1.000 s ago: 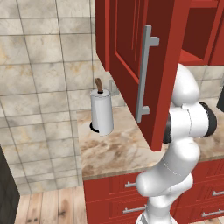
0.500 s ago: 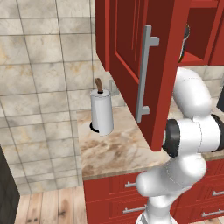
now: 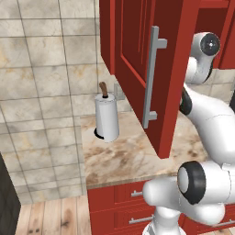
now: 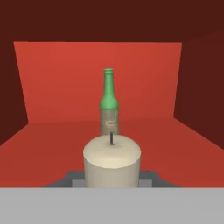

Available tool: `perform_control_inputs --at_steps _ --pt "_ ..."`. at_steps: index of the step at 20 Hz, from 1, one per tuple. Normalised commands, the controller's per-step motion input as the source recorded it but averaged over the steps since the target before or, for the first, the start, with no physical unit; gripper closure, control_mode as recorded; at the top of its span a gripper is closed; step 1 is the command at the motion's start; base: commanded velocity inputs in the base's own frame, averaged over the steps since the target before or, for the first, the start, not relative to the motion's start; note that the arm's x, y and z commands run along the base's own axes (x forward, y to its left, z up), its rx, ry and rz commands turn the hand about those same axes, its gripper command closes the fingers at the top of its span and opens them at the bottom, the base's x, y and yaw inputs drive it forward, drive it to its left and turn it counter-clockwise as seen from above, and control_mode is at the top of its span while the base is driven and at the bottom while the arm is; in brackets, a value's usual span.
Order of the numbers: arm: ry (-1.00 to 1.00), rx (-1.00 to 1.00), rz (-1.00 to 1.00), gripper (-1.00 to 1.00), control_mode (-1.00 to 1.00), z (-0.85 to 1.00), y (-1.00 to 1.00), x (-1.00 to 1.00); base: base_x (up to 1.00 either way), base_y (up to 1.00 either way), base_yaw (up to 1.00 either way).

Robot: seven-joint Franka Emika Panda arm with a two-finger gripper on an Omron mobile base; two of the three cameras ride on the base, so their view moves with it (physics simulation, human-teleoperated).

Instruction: Get the candle and the beer from the cabinet and move them to the dining counter.

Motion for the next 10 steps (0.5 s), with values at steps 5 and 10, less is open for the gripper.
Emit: perform_control_inputs --at_steps 5,10 --pt "0.02 0.00 -0.01 1.00 -1.00 0.00 0.00 -1.00 0.00 0.00 0.00" --pt "0.13 0.00 0.00 1.00 -1.00 0.00 -0.02 -1.00 0.00 0.00 0.00"
